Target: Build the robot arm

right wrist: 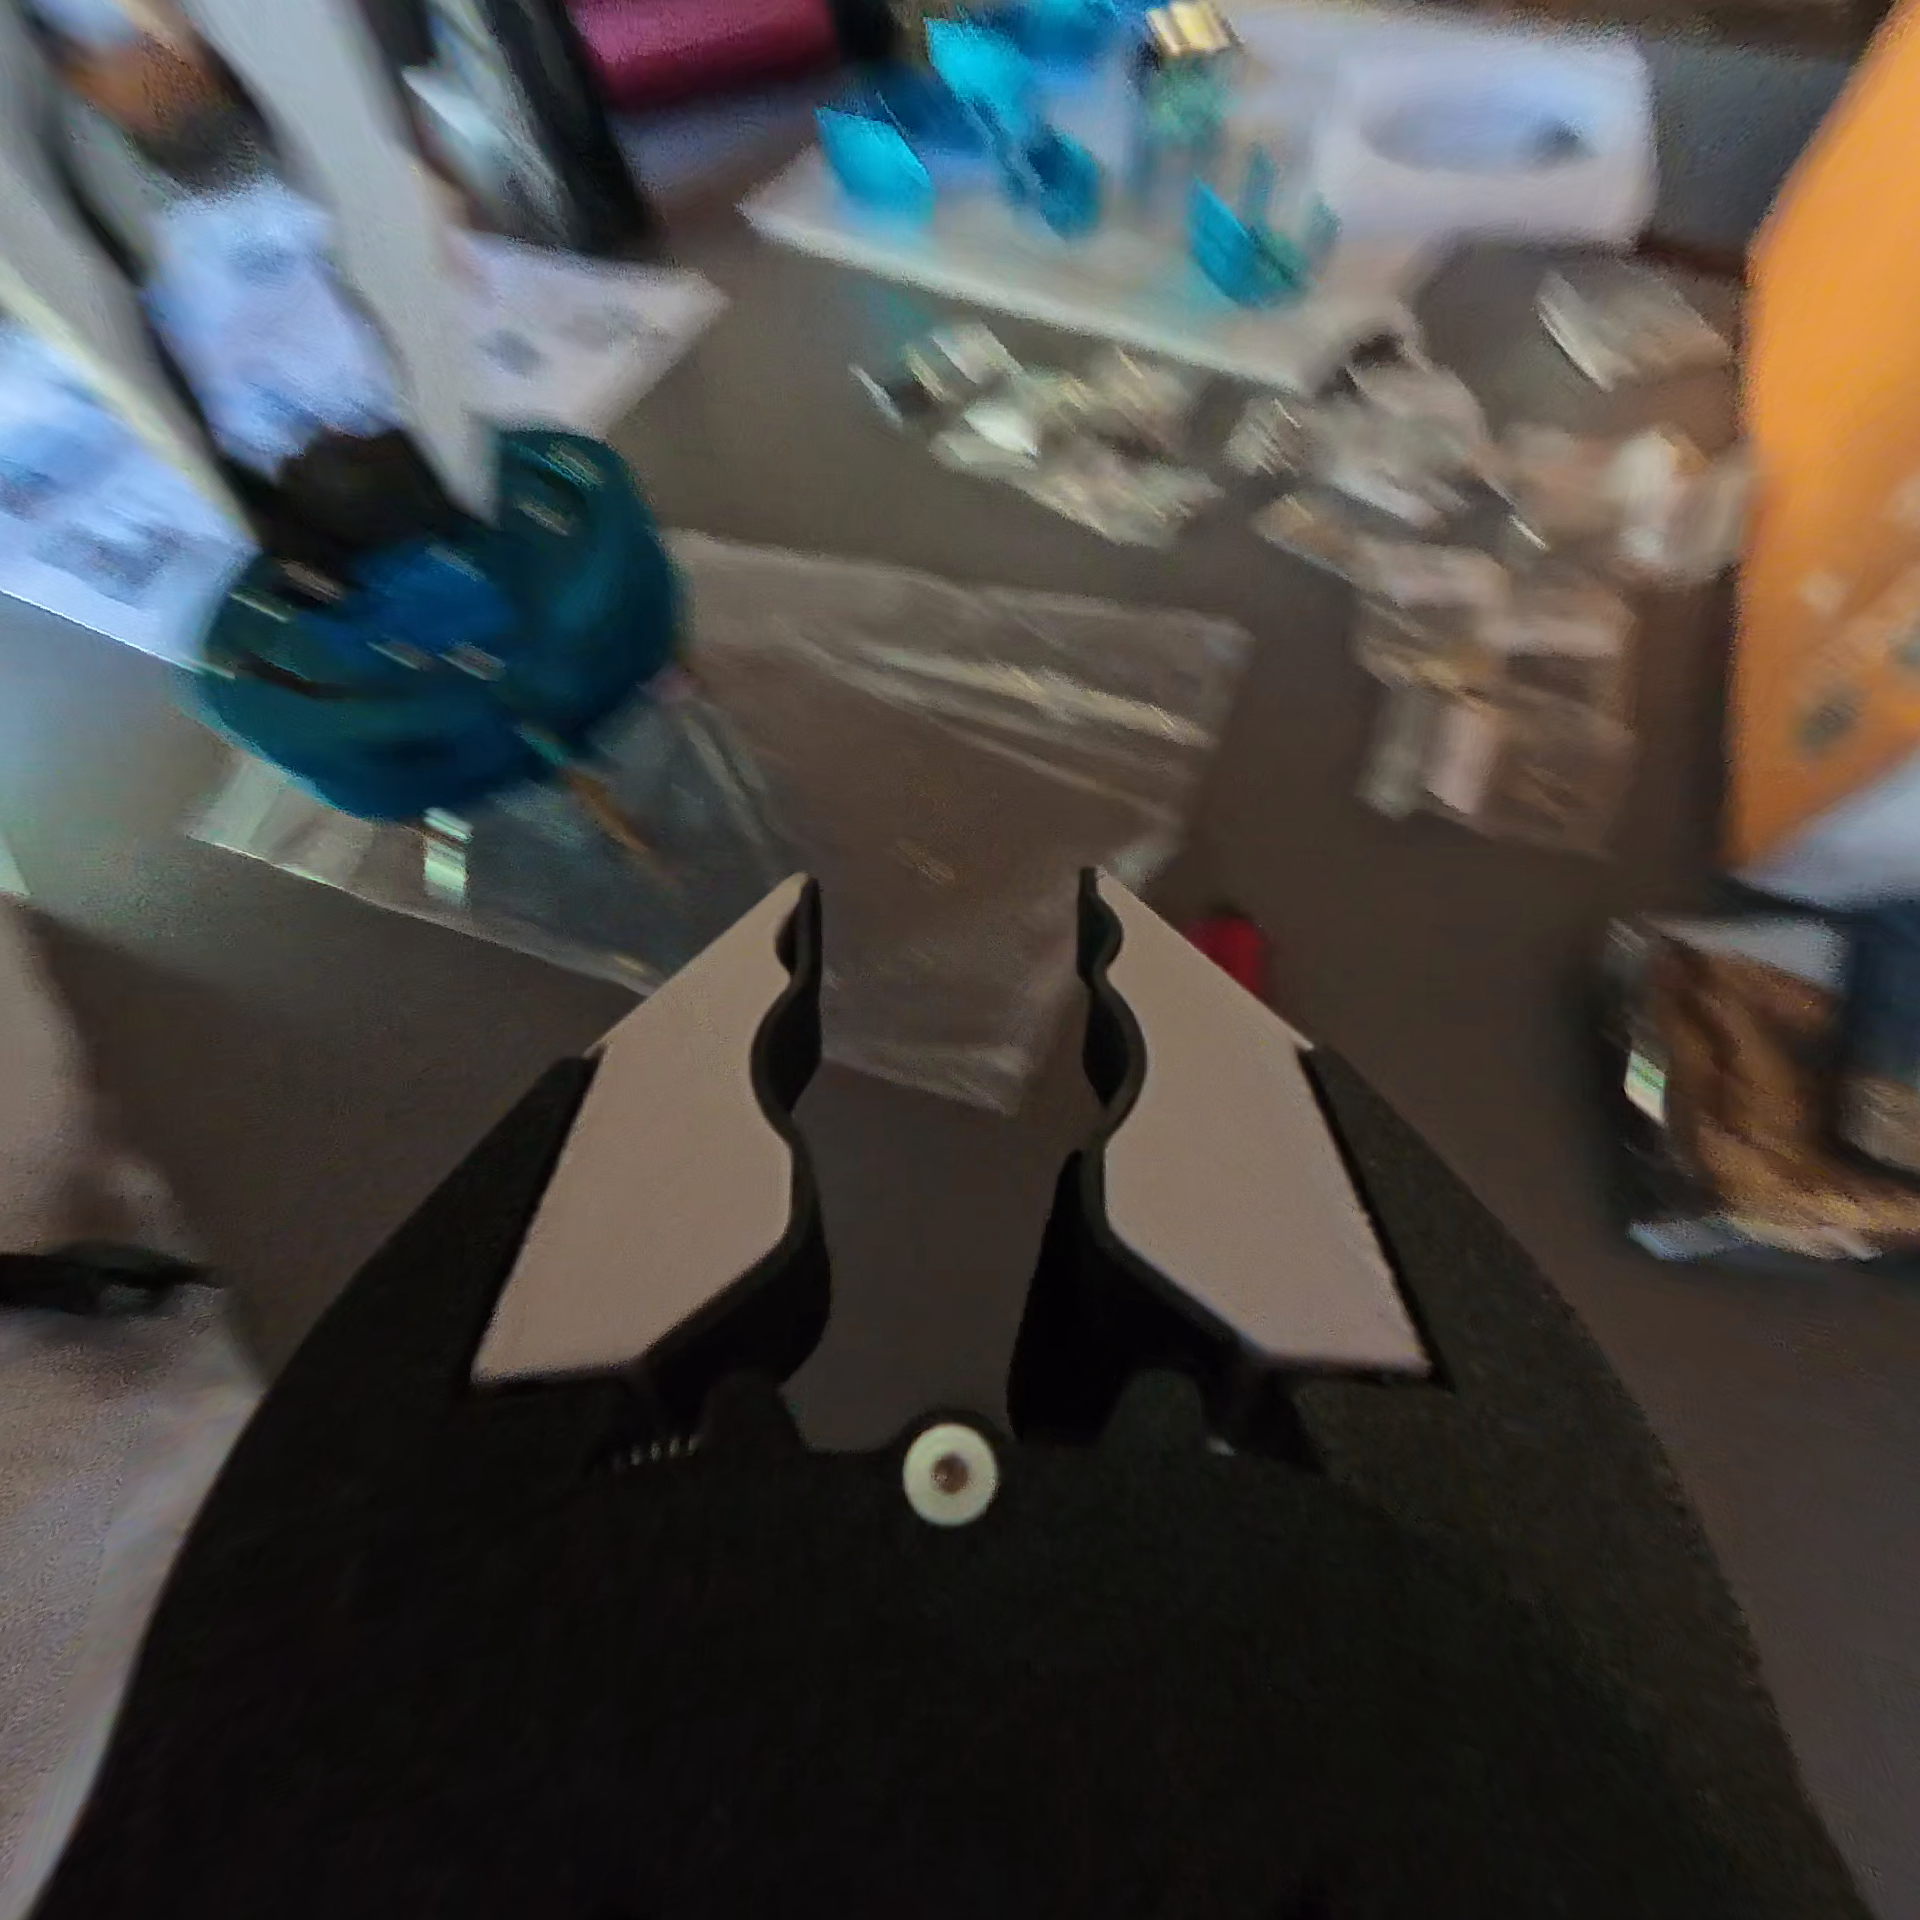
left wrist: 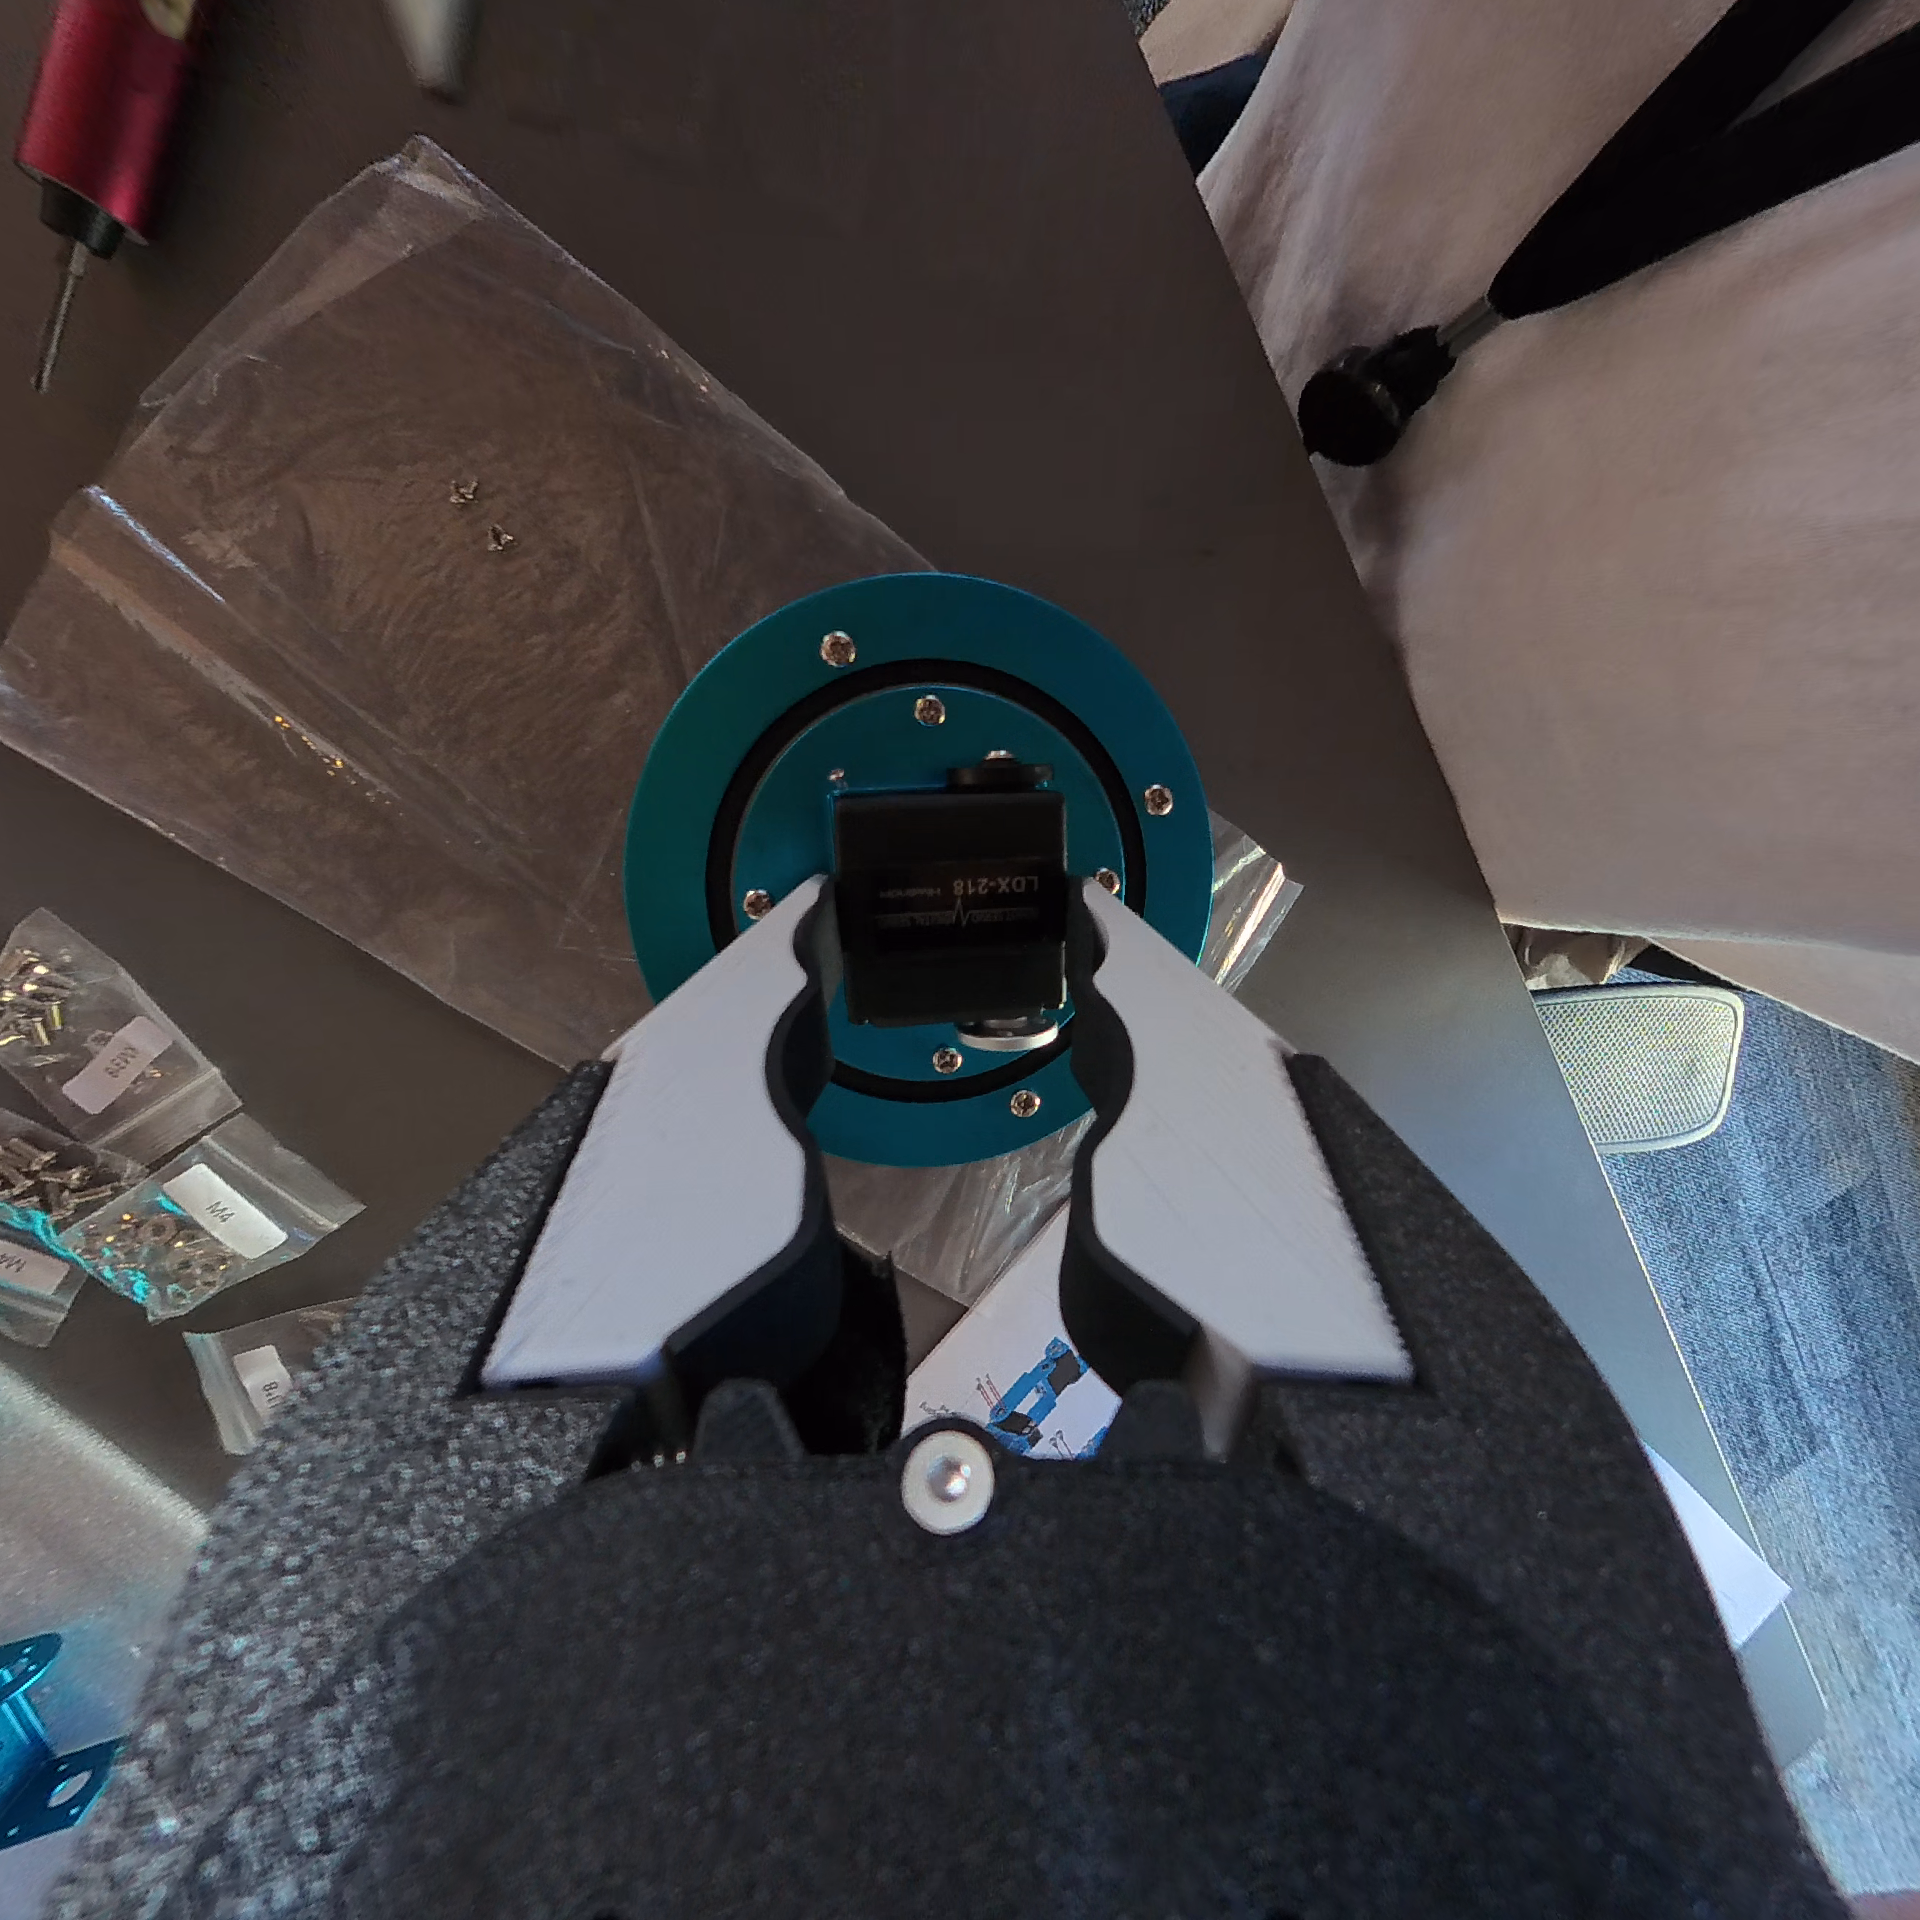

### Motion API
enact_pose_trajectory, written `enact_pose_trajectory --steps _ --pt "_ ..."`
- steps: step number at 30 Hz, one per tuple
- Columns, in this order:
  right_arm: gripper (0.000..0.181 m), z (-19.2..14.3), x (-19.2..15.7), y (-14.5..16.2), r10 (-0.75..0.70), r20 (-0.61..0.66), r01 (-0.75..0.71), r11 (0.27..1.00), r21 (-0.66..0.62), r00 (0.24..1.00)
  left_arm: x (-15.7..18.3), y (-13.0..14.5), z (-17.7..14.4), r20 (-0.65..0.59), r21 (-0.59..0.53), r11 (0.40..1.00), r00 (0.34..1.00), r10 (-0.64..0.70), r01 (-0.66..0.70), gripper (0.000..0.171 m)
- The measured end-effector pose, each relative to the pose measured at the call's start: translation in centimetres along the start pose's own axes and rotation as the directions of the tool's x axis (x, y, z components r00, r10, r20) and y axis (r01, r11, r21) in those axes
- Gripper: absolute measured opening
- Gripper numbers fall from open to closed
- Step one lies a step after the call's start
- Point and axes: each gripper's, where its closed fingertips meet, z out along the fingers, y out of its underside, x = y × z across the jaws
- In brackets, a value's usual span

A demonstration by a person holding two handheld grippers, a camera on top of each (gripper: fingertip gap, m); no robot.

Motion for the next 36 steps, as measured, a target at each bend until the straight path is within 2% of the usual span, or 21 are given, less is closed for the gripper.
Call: enact_pose_trajectory --steps 3,5,8,13,15,18,21,24,28,30,32,36 --pt "0.045 0.1 4.4 4.1 -0.056 -0.143 0.027 0.979 -0.2 0.988 0.0 0.0 0.0 0.005 -0.003 1.0 1.0 0.0 0.0 0.043" --pt "0.046 0.2 6.1 6.0 -0.067 -0.189 0.012 0.96 -0.28 0.98 0.1 0.0 0.0 0.006 -0.004 1.0 1.0 -0.002 0.002 0.042" --pt "0.046 0.5 6.1 6.4 -0.008 -0.149 -0.029 0.968 -0.249 0.989 0.1 0.1 0.0 0.006 -0.009 1.0 1.0 -0.002 0.002 0.042" --pt "0.041 0.6 5.9 6.4 -0.039 -0.136 0.004 0.968 -0.249 0.99 0.1 0.0 0.0 0.003 -0.013 1.0 1.0 -0.001 0.001 0.043" --pt "0.018 0.5 5.9 6.4 -0.039 -0.131 0.005 0.968 -0.252 0.991 0.1 0.0 0.0 0.002 -0.014 1.0 1.0 -0.001 0.001 0.042" --pt "0.018 0.2 5.8 6.4 -0.115 -0.16 0.068 0.96 -0.271 0.98 0.0 0.0 0.0 0.003 -0.013 1.0 1.0 -0.001 0.001 0.042" --pt "0.018 -0.2 3.4 5.1 -0.348 -0.14 0.3 0.912 -0.281 0.927 0.0 0.0 0.0 0.004 -0.011 1.0 1.0 -0.005 0.005 0.042" --pt "0.018 -0.4 -0.1 2.6 -0.478 -0.122 0.45 0.871 -0.198 0.87 0.0 0.0 0.0 -0.002 -0.008 1.0 1.0 -0.011 0.011 0.043" --pt "0.019 0.0 -3.4 0.6 -0.648 -0.147 0.63 0.761 -0.156 0.747 -0.1 0.0 0.1 -0.002 -0.003 1.0 1.0 -0.017 0.017 0.042" --pt "0.018 0.2 -4.8 0.2 -0.707 -0.133 0.692 0.707 -0.146 0.695 0.0 0.0 0.0 -0.001 -0.002 1.0 1.0 -0.018 0.018 0.043" --pt "0.018 0.6 -6.1 0.0 -0.725 -0.098 0.709 0.688 -0.155 0.682 0.0 0.0 0.1 -0.001 -0.003 1.0 1.0 -0.02 0.02 0.043" --pt "0.018 1.0 -6.0 -0.1 -0.783 -0.073 0.74 0.61 -0.283 0.618 0.0 0.0 0.0 0.002 -0.012 1.0 1.0 -0.015 0.015 0.043"
